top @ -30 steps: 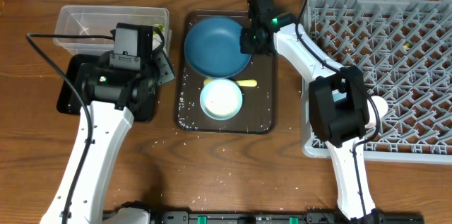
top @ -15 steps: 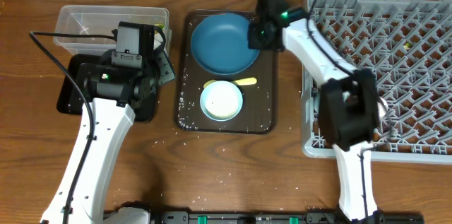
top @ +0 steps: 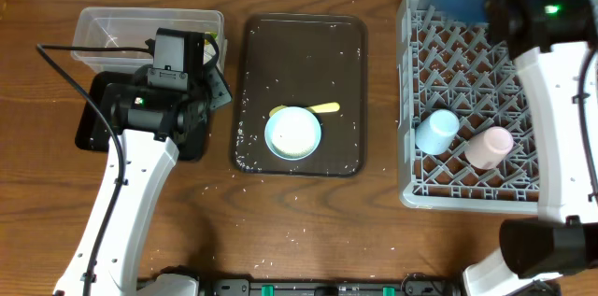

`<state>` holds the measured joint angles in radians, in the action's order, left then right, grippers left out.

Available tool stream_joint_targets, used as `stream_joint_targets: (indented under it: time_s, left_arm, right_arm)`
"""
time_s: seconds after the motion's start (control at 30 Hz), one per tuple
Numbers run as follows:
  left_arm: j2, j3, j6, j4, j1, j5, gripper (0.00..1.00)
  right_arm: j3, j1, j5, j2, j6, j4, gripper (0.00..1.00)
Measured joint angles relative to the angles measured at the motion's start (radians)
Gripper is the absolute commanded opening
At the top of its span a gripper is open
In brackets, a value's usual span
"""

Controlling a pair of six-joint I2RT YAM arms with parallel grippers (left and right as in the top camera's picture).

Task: Sort waste into correct bins and load items into the dishwasher rack
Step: 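Grasp blue bowl rim with right gripper and lift it, then carry blue bowl right and set it upside down in rack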

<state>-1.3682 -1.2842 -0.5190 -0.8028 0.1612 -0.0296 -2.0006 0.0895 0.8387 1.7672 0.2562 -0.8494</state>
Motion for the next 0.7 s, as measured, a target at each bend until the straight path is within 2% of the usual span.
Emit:
stream_joint_targets:
  time_s: [0.13,0.3,0.5,0.7]
  left_arm:
    - [0.000,0.000,-0.004,0.034,0.000,0.000,0.47]
    - [0.000,0.000,-0.005,0.045,0.000,0.000,0.47]
    - [0.000,0.000,-0.005,0.069,0.000,0.000,0.47]
    - [0.000,0.000,-0.005,0.082,0.000,0.000,0.47]
  right_arm:
    - [0.000,-0.103,0.196,0.039,-0.199,0.147,0.01]
    - [0.000,-0.205,0.271,0.106,-0.361,0.162,0.01]
    - [0.000,-0.268,0.298,0.223,-0.422,0.129,0.01]
    - [0.007,-0.299,0.295,0.295,-0.381,0.093,0.01]
